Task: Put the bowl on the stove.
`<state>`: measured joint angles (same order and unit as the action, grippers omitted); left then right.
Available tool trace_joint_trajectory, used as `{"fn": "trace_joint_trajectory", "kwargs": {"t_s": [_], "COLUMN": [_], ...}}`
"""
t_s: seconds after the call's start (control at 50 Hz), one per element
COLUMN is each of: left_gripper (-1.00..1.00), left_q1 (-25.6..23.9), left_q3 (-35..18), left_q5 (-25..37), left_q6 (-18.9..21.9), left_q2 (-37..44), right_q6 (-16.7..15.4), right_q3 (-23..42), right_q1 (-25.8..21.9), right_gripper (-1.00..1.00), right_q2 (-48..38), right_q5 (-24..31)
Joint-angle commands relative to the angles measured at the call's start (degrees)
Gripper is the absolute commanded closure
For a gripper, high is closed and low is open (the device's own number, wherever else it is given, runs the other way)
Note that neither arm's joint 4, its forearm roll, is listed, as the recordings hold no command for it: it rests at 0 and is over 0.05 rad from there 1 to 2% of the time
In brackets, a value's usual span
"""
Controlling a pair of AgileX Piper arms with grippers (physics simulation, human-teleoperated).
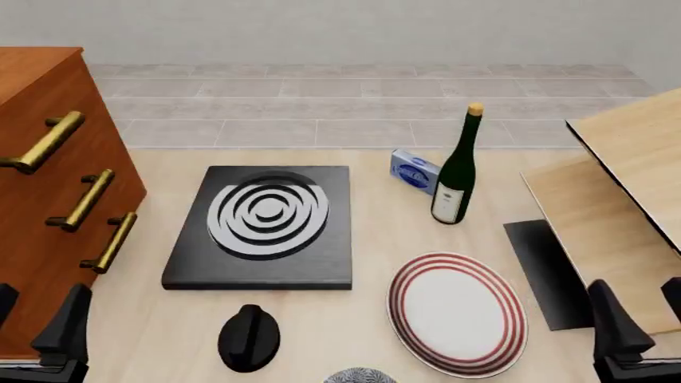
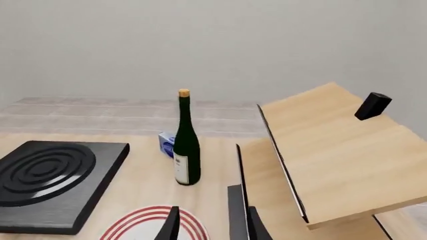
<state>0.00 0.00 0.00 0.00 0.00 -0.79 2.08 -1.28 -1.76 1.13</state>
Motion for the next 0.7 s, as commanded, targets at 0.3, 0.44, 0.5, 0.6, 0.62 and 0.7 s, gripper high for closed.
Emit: {"fn": "trace_joint_trajectory", "kwargs": {"t_s": [0.3,0.44,0.5,0.6,0.62,0.7], "left_gripper": [-1.0,-1.0,-1.0,-1.0,-1.0,-1.0], "left_q1": [0.0,0.0,0.0,0.0,0.0,0.0], "left_q3": [0.0,0.0,0.0,0.0,0.0,0.0], "left_q5": [0.0,0.0,0.0,0.0,0.0,0.0], "left_q6": [0.0,0.0,0.0,0.0,0.0,0.0], "left_q2": [0.0,0.0,0.0,0.0,0.0,0.0], "right_q6": [-5.1,-5.77,-6.12,-6.38,-5.73,-6.42], "right_q3": [11.1,13.52,14.76,15.48,15.93,16.63], "right_q1": [-11.13,-14.15,-15.54,-17.69,-18.94,-22.42], "right_gripper": [-1.0,-1.0,-1.0,-1.0,-1.0,-1.0], "right_q2": [-12.84,-14.79,-16.4,-17.57,-17.46,-18.33], "right_q5": [8.43,10.51,12.12,14.26,15.39,17.47]}}
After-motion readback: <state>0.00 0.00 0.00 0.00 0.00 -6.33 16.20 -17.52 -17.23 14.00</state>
